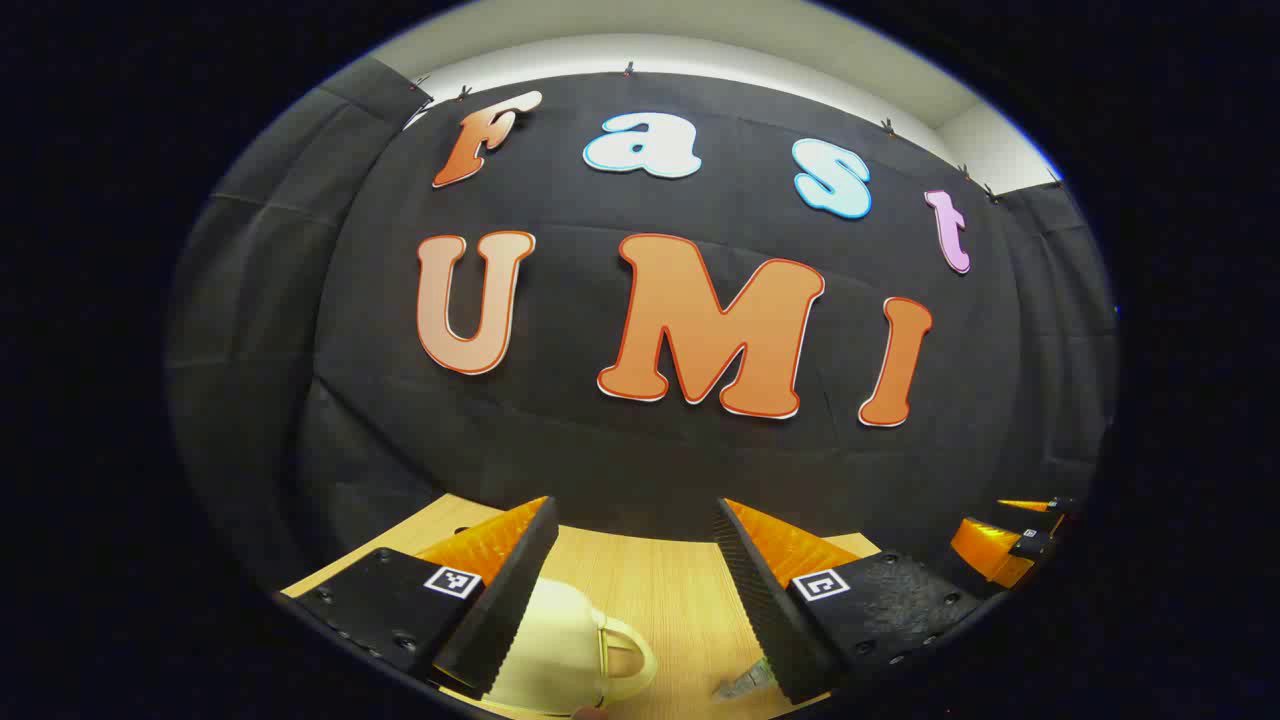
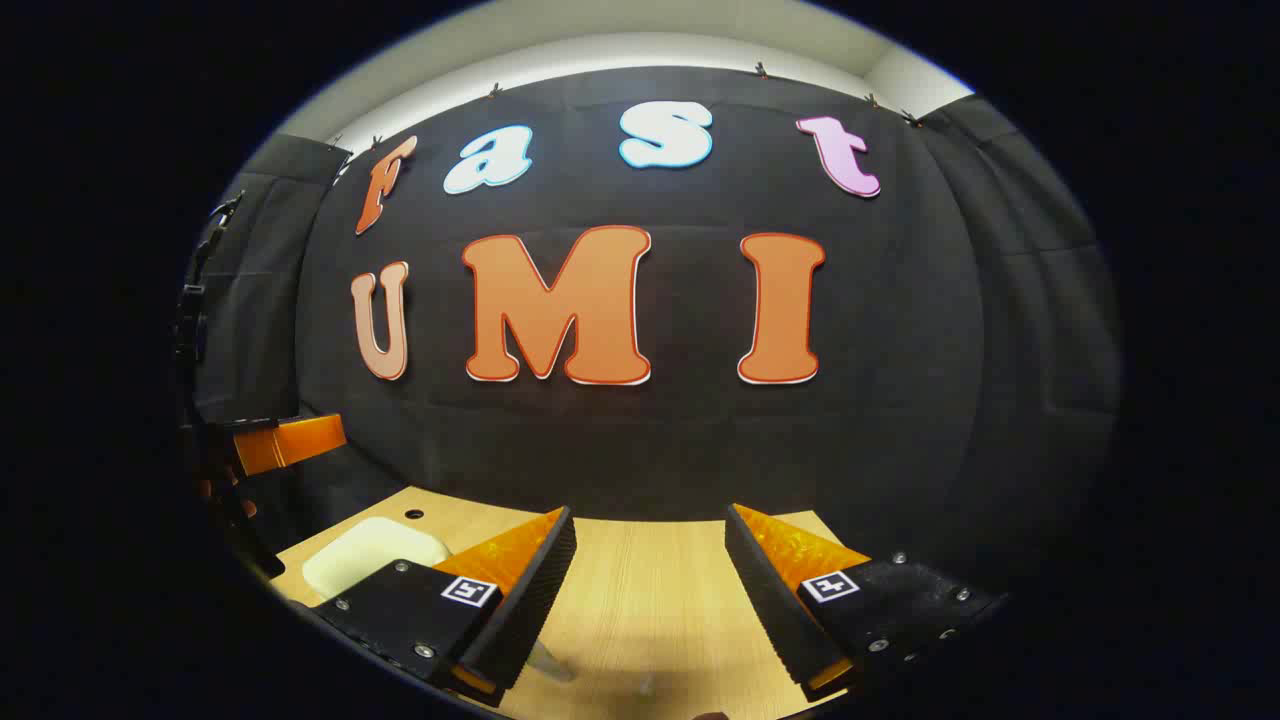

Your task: First open the suitcase, pack the skin care products into it, and then close the suitcase.

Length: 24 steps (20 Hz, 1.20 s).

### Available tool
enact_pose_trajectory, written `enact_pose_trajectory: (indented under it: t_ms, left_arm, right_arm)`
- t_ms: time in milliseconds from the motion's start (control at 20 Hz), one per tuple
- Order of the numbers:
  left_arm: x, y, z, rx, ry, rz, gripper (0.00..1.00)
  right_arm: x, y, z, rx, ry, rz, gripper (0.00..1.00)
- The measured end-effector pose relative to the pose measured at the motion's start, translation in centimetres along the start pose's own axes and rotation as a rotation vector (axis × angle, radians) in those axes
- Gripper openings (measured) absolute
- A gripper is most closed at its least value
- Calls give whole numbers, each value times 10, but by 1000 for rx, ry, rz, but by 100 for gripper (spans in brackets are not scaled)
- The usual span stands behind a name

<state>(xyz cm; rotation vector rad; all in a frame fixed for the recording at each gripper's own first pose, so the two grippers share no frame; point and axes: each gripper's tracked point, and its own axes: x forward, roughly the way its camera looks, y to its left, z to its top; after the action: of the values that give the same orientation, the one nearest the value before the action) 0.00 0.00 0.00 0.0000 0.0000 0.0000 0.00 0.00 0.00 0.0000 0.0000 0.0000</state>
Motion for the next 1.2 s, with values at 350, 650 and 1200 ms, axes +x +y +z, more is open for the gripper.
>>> enact_pose_trajectory:
  t_ms: [350,650,1200]
  left_arm:
    - [10,18,-9,-5,21,35,97]
    - [10,22,-9,3,20,48,97]
    - [6,1,-27,147,26,18,97]
  right_arm:
    - [12,9,-4,-1,26,1,95]
    - [12,7,-6,-9,34,0,95]
    - [6,-2,-14,-19,58,-14,95]
